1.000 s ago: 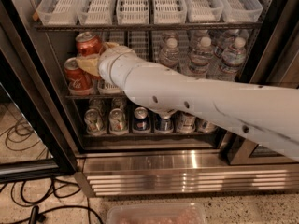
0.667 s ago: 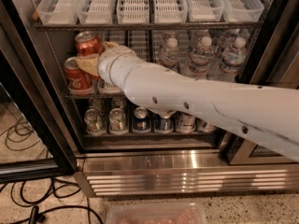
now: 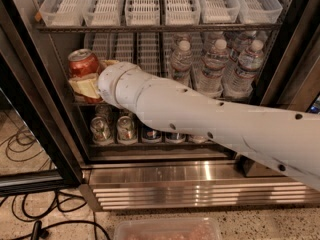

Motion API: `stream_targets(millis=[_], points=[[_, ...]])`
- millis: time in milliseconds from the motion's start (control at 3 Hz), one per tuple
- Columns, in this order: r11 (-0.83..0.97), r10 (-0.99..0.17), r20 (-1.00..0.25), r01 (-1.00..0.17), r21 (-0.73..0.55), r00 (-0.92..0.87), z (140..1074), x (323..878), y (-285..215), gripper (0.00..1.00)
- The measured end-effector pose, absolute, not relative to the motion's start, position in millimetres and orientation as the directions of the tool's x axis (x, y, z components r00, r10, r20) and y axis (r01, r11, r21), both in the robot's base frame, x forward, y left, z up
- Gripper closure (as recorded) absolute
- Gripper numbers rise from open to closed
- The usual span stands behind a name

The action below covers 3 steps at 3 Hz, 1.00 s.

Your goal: Pick coke can from middle shelf of fridge

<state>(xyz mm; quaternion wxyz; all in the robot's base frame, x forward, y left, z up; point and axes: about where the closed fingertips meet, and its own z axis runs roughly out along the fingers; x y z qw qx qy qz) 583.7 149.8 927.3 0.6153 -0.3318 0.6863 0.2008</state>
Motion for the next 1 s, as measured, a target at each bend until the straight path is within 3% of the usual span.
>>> stream_targets(millis=[667,1000], points=[[0.739,-0.185,-0.982,-0.666,-0.107,-0.047,923,569,129,1.00],[0.807,-0.134,-0.990,-0.585,-0.083,-0.045,924,529,101,1.00]])
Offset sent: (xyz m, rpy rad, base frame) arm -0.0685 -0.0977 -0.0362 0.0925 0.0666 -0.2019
